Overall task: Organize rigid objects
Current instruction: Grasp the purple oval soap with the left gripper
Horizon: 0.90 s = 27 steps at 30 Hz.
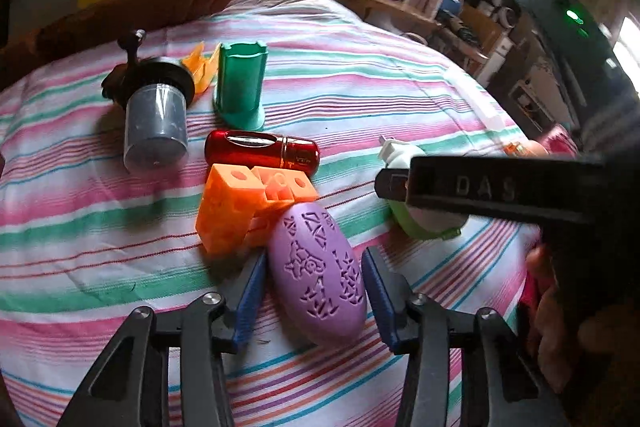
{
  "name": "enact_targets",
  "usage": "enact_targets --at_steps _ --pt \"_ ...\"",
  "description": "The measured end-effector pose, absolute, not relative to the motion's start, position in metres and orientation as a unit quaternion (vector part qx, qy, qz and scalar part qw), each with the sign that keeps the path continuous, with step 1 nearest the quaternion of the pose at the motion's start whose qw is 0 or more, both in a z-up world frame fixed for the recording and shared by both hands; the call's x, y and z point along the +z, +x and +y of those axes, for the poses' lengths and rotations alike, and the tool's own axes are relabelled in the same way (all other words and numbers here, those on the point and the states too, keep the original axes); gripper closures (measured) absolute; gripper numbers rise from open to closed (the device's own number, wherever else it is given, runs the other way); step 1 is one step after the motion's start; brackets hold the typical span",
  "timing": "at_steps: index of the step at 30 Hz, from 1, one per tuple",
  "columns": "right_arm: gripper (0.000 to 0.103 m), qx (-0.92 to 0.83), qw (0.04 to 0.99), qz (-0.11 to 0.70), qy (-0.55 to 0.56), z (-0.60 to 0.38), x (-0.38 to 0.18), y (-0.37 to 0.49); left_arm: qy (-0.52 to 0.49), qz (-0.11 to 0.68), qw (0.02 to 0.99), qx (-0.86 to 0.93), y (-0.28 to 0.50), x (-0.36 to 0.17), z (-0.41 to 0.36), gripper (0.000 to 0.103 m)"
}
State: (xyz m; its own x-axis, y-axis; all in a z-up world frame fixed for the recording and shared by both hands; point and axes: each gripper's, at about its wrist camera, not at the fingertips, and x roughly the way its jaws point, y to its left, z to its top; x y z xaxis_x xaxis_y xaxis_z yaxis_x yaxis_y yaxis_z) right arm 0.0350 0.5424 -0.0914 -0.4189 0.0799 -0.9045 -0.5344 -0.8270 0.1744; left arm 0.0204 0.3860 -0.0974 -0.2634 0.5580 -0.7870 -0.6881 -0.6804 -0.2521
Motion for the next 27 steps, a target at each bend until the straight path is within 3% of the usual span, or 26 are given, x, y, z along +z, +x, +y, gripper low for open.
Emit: enact_targets --at_steps 15,27 --pt "0.050 0.823 0.168 0.208 -0.501 0.534 -0.089 0.028 -0.419 0.104 0.415 0.801 0.035 -0.097 0.341 0.060" --pt "0.050 0.840 0.116 0.204 -0.489 0.522 -0.084 0.024 -0.429 0.074 0.414 0.800 0.032 -0.095 0.297 0.061"
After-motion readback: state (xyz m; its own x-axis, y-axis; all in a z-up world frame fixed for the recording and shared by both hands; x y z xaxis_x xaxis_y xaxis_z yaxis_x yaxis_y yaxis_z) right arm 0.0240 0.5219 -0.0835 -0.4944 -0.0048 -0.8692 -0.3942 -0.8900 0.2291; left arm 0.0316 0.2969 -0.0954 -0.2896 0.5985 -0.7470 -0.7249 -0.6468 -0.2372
